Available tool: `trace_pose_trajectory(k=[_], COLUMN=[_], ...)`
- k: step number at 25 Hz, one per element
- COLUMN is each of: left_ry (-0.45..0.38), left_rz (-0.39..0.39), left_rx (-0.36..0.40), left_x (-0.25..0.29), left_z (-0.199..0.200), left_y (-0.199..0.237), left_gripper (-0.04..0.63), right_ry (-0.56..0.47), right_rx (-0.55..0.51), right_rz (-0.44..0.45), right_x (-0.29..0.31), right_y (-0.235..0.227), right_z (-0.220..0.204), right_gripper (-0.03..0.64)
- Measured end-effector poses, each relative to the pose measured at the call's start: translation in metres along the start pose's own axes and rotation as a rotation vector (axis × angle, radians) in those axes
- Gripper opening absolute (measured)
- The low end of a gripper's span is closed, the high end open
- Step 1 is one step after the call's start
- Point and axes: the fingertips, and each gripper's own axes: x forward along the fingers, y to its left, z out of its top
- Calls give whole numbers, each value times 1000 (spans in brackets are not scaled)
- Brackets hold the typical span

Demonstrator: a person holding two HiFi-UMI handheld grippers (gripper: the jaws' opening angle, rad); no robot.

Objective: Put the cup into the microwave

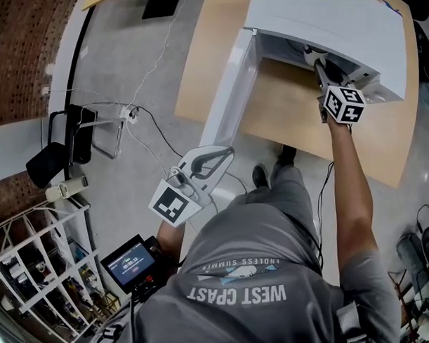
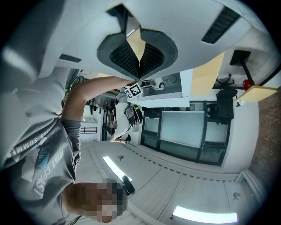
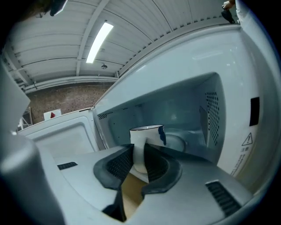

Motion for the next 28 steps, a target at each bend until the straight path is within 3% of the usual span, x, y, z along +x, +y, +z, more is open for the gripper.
trace_pose_trajectory(k=[5,7,10,12,15,28], left_ry=[17,69,151,88,-10,-14], left_rz=[7,15,35,28,15,21], left_rx=[15,14,-67,-62,13,55], left_x=[1,1,9,13,-1,-18], left_z=[14,29,36,40,35,21], left_y=[10,20,26,27,25,24], left_gripper=[21,21,20,21,21,20], right_ry=[-47,-53,-68,-97,-132,-139], right_rx=[-26,-32,-42,-62,-69,-198], right_rz=[-5,9,19,2,-25,-68], right_x=[27,45,59,59,56,68], right_y=[-7,-7,-21,-27,-13,-5], right_z=[19,40,60,63,46,25], right_gripper=[75,75,75,75,75,75])
